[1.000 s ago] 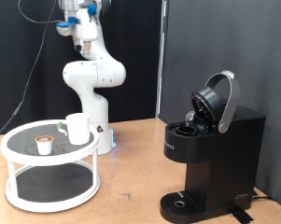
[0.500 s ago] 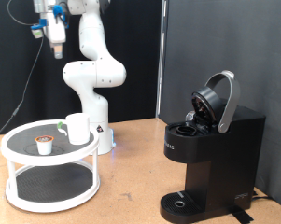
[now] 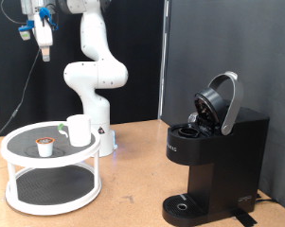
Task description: Make a cup of coffee with the keurig machine
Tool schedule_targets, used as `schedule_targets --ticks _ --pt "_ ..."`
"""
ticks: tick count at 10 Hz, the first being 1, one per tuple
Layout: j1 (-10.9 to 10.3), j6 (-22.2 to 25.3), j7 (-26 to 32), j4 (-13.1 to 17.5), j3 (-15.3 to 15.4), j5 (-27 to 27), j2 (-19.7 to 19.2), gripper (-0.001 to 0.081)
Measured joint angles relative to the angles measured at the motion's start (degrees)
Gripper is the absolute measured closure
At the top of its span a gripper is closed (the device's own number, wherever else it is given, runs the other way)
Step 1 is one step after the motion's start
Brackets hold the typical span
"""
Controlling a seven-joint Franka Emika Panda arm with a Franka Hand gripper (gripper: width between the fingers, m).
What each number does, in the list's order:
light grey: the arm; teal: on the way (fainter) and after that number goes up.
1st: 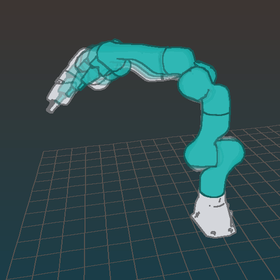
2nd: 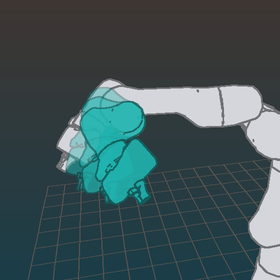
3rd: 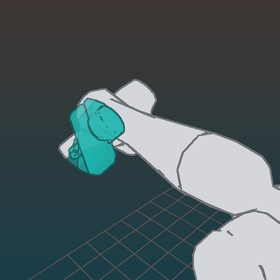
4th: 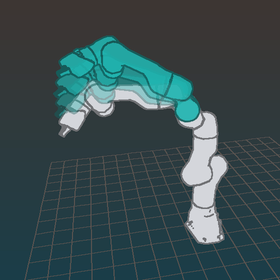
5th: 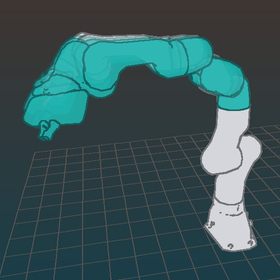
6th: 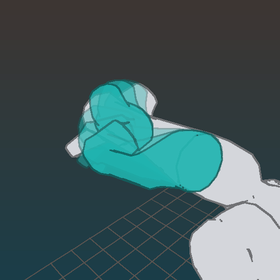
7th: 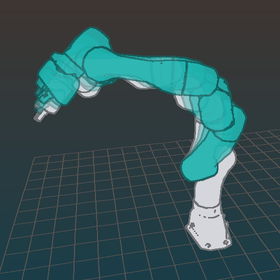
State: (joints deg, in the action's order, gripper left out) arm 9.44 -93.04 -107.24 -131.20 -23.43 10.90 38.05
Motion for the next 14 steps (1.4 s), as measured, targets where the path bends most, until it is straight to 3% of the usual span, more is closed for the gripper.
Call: schedule_targets --ticks 3,4,6,8,11,14 --pt "-2.38 0.06 15.76 -0.03 -4.32 -0.40 -0.68 0.0072" --pt "-3.06 -1.79 18.63 -0.27 -5.53 -0.41 -1.62 0.0072" --pt "-3.70 -7.95 20.10 -1.66 -6.61 -0.41 -4.64 0.0072" --pt "-3.69 -9.62 20.29 -1.71 -6.60 -0.41 -6.11 0.0072" --pt "-4.60 -9.27 32.91 -1.90 -9.71 -3.53 -6.04 0.0072" --pt "-5.58 -12.19 38.58 -3.52 -11.16 -3.61 -9.13 0.0072"
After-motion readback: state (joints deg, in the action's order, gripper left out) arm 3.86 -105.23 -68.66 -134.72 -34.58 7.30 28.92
